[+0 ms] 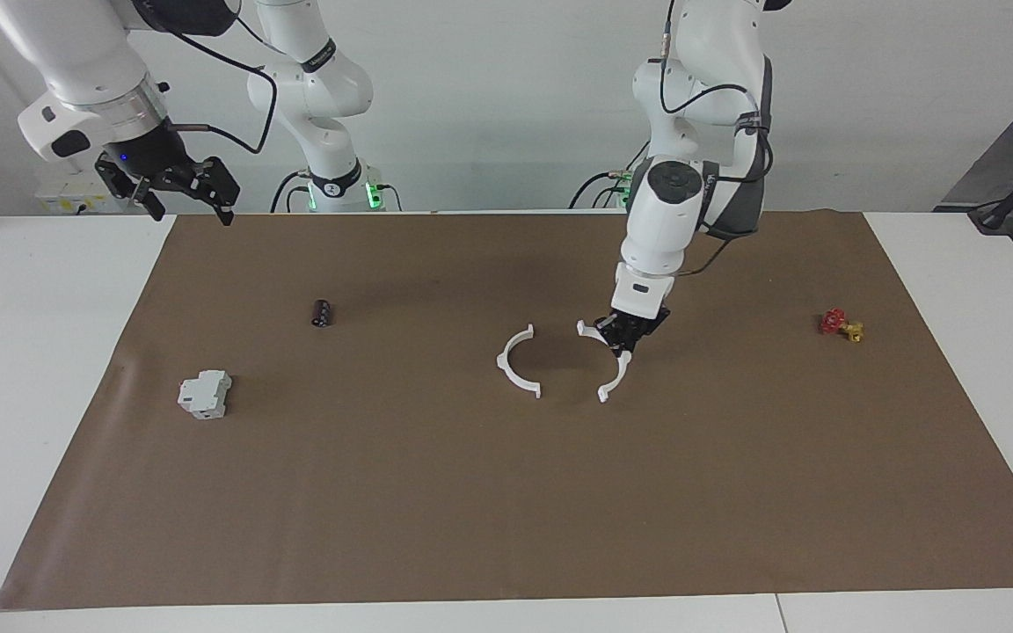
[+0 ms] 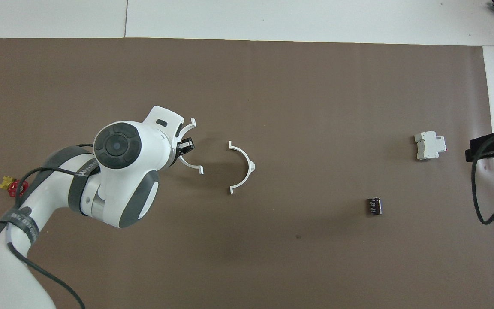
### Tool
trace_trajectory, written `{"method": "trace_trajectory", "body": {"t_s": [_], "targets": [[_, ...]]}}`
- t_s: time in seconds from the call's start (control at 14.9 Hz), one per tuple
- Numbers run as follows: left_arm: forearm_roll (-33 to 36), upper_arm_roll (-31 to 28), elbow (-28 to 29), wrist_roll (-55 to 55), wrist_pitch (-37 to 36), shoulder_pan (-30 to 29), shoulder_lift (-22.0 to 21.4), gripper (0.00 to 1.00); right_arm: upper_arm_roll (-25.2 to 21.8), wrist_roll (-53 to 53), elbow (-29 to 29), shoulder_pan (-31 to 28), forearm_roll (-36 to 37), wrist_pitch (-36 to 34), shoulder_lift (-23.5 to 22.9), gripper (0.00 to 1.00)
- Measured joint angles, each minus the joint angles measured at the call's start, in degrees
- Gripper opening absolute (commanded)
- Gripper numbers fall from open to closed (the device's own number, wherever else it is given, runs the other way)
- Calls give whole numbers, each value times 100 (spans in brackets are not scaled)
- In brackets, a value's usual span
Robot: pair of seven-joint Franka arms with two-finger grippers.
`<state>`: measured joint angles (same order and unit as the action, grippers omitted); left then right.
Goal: Assemble drain pipe with both arms
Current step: 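Carry the half-ring with the left gripper to the placed half-ring, then press the held half-ring against the placed one to close the ring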
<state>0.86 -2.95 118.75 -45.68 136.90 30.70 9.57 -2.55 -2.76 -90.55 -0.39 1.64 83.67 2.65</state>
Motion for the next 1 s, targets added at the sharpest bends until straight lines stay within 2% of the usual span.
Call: {"method": "trace_trajectory", "body": {"t_s": [0.13,0.33,1.0], "targets": [[0,1,50,-224,272,230,232,0,0,0,0,0,0,0,0,100],[3,-18,62,-221,414,270,504,0,0,0,0,0,0,0,0,100],[13,-7,175,-204,413,516,533,0,0,0,0,0,0,0,0,100]]}}
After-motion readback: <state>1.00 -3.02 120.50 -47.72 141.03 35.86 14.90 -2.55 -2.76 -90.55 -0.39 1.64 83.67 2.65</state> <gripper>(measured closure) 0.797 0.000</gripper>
